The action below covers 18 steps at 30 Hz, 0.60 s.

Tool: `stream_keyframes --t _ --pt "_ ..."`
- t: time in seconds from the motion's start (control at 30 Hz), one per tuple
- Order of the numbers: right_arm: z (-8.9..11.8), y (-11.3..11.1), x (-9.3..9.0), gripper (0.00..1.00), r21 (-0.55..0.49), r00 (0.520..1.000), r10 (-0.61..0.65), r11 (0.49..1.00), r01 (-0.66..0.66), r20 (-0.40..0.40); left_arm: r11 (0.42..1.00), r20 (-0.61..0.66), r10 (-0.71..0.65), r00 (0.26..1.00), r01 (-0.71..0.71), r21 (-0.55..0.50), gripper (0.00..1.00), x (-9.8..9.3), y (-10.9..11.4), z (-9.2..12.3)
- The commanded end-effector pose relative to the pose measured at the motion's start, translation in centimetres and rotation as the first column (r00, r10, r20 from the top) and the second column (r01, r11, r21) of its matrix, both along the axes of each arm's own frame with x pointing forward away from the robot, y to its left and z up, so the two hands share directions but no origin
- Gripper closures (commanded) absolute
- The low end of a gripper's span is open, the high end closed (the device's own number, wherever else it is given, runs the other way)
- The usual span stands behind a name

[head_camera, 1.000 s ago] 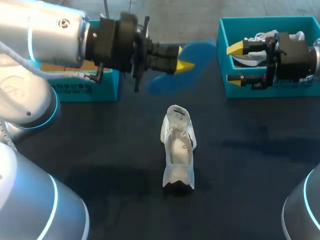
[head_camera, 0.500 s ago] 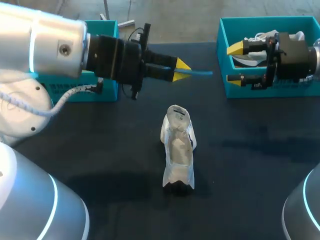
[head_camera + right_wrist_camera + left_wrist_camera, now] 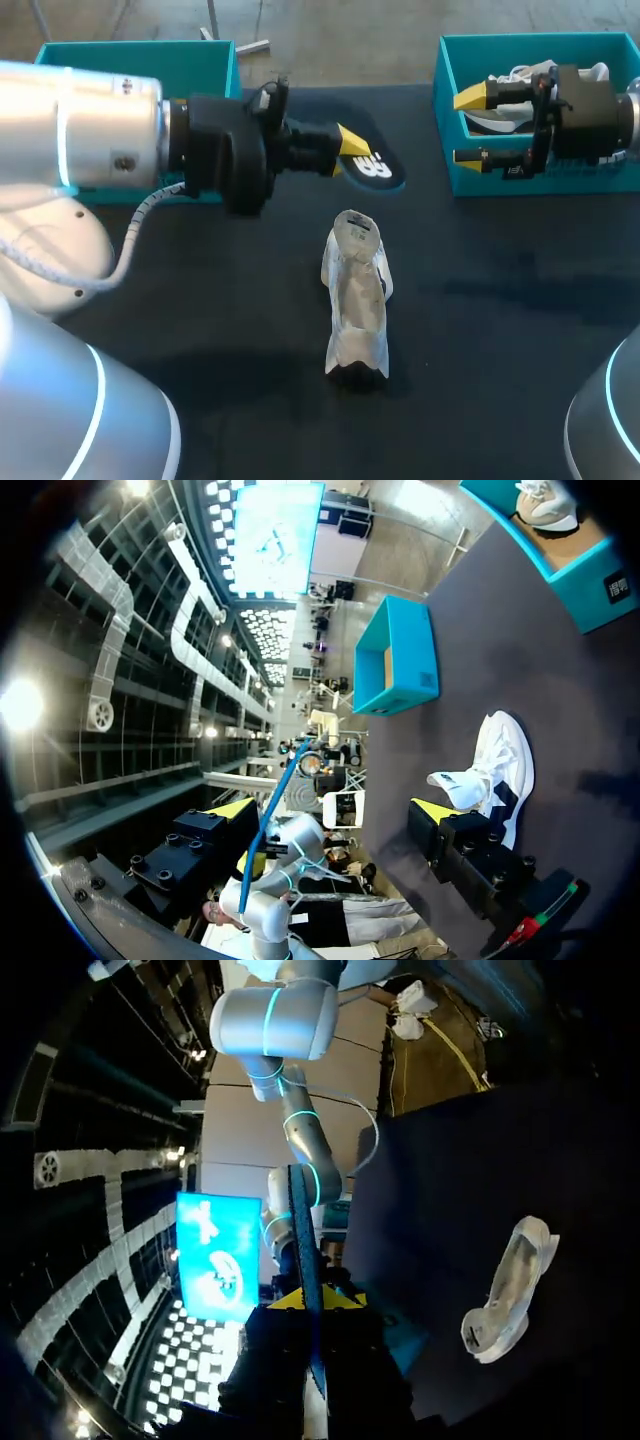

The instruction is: Take the shoe out of the shoebox, open the shoe tongue, remove and reinsert the insole, then place the shoe into the shoebox

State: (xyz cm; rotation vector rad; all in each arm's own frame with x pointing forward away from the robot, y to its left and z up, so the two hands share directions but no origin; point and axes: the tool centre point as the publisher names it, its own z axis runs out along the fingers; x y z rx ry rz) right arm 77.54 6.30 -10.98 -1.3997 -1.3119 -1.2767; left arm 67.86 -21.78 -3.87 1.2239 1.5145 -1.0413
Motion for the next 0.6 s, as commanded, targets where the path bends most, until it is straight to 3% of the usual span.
stream_keyframes --t 0.03,0.13,0.3,0.6 --pt "-0.1 0.2 0.1 0.00 -0.002 1.000 -0.001 1.000 0.001 -0.001 0.995 0.281 -0.011 0.960 0.038 -0.091 1.00 -0.5 0.1 -0.7" --pt "-0.1 0.2 0.1 0.00 -0.002 1.000 -0.001 1.000 0.001 -0.001 0.995 0.281 -0.011 0.960 0.038 -0.091 1.00 -0.5 0.1 -0.7" --pt "-0.1 0.2 0.1 0.00 -0.002 1.000 -0.001 1.000 0.001 -0.001 0.959 0.495 -0.142 0.857 0.243 -0.146 1.00 -0.9 0.3 -2.1" --pt "0.1 0.5 0.0 0.00 0.000 1.000 0.008 1.000 -0.008 0.002 0.939 0.535 -0.175 0.826 0.304 -0.162 1.00 -0.5 0.9 -3.4"
